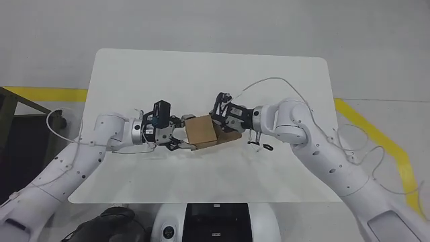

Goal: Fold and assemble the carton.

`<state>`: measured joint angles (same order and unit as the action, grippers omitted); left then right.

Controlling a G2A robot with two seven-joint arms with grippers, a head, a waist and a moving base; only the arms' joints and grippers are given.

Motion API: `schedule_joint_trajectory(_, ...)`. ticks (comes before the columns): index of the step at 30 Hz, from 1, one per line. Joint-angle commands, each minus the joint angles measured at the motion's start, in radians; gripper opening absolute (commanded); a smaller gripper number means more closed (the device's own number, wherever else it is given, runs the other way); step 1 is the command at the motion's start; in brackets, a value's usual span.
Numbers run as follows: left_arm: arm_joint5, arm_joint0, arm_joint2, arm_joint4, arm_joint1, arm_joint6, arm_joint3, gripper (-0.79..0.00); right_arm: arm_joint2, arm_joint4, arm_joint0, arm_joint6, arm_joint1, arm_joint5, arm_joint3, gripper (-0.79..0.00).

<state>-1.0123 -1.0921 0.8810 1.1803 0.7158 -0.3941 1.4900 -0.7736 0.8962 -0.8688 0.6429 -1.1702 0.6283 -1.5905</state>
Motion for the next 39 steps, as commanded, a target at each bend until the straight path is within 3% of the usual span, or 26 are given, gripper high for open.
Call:
schedule_joint_trajectory(1,0.0,0.001,0.0,-0.006,0.0,0.004,-0.003,-0.323,0.001,0.002,0.0,0.0,-0.001,-0.002,-0.001,-0.785)
schedule_joint_trajectory(4,0.0,0.002,0.001,-0.017,0.0,0.008,-0.005,-0.363,0.0,0.009,-0.002,0.001,-0.002,-0.014,-0.004,-0.785)
schedule_joint_trajectory(5,0.0,0.002,0.002,-0.019,0.0,0.01,-0.005,-0.372,-0.001,0.01,-0.003,0.002,-0.002,-0.017,-0.005,-0.739)
schedule_joint_trajectory(6,0.0,0.002,0.002,-0.023,0.0,0.011,-0.006,-0.376,-0.001,0.012,-0.004,0.002,-0.003,-0.019,-0.007,-0.536)
schedule_joint_trajectory(7,0.0,0.002,0.003,-0.027,0.0,0.011,-0.007,-0.369,-0.003,0.012,-0.005,0.002,-0.003,-0.023,-0.007,-0.225)
schedule_joint_trajectory(8,0.0,0.001,0.004,-0.03,-0.001,0.011,-0.007,-0.363,-0.005,0.011,-0.007,0.001,-0.003,-0.026,-0.008,-0.034)
schedule_joint_trajectory(9,0.0,0.0,0.004,-0.033,-0.002,0.011,-0.008,-0.36,-0.008,0.007,-0.008,-0.001,-0.003,-0.027,-0.006,0.0)
schedule_joint_trajectory(20,0.0,-0.015,0.01,-0.048,-0.021,-0.006,-0.009,-0.388,-0.113,-0.055,-0.038,-0.042,0.019,0.018,0.053,0.0)
schedule_joint_trajectory(21,0.0,-0.018,0.011,-0.048,-0.024,-0.01,-0.006,-0.394,-0.125,-0.064,-0.043,-0.05,0.022,0.025,0.062,-0.034)
schedule_joint_trajectory(22,0.0,-0.021,0.012,-0.048,-0.026,-0.013,-0.003,-0.397,-0.137,-0.07,-0.048,-0.058,0.024,0.025,0.071,-0.252)
schedule_joint_trajectory(23,0.0,-0.024,0.011,-0.046,-0.029,-0.015,0.001,-0.397,-0.147,-0.075,-0.052,-0.065,0.026,0.025,0.078,-0.397)
schedule_joint_trajectory(24,0.0,-0.027,0.011,-0.044,-0.031,-0.018,0.006,-0.397,-0.156,-0.083,-0.056,-0.073,0.028,0.022,0.088,-0.44)
schedule_joint_trajectory(27,0.0,-0.035,0.008,-0.037,-0.039,-0.023,0.02,-0.397,-0.169,-0.099,-0.058,-0.091,0.028,0.017,0.111,-0.686)
schedule_joint_trajectory(30,0.0,-0.042,0.004,-0.032,-0.045,-0.031,0.036,-0.397,-0.163,-0.112,-0.042,-0.108,0.023,0.011,0.144,-0.782)
schedule_joint_trajectory(39,0.0,-0.038,0.008,-0.025,-0.058,-0.056,0.047,-0.416,-0.083,-0.111,0.014,-0.104,-0.002,0.071,0.184,-0.785)
